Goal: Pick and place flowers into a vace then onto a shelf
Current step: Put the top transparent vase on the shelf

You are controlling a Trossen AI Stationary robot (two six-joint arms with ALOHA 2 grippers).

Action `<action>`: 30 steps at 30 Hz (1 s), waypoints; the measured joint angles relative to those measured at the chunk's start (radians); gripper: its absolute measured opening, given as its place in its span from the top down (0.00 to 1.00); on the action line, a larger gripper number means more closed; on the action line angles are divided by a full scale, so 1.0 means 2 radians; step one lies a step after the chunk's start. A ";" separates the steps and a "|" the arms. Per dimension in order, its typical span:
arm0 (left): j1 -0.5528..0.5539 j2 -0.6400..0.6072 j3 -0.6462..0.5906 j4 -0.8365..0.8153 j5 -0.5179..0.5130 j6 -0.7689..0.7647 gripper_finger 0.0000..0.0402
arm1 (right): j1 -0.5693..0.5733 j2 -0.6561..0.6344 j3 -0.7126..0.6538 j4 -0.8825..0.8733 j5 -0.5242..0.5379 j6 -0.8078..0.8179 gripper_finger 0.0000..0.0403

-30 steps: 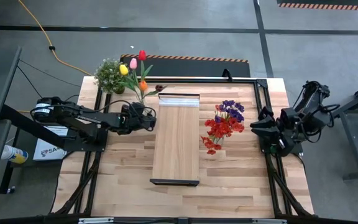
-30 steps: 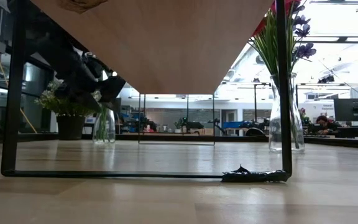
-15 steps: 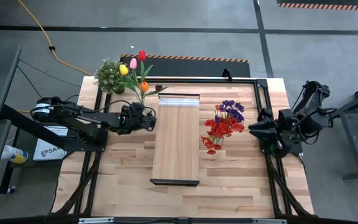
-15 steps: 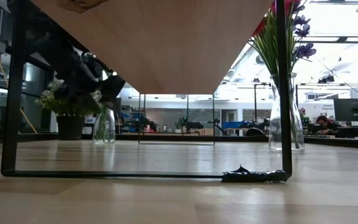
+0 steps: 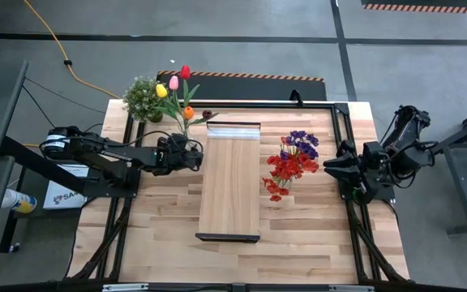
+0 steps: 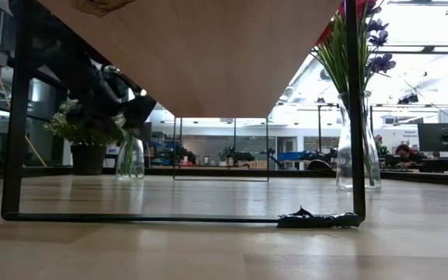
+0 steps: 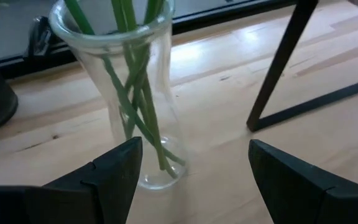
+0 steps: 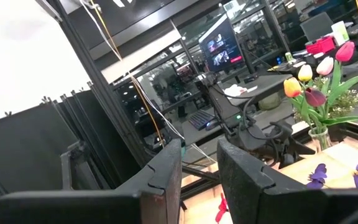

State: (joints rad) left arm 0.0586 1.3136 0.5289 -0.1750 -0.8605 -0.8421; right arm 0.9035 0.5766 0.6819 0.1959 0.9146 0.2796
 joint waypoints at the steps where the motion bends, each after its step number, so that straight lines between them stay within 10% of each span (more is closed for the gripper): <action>1: 0.000 0.000 0.000 0.000 -0.005 0.000 0.19 | 0.000 0.000 0.000 0.000 0.000 -0.002 0.77; 30: -0.001 -0.002 0.000 0.004 0.046 0.013 0.19 | 0.000 0.000 0.000 -0.021 0.030 -0.008 0.77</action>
State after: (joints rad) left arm 0.0563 1.3102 0.5289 -0.1661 -0.7681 -0.8162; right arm 0.9037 0.5758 0.6816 0.1529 0.9741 0.2633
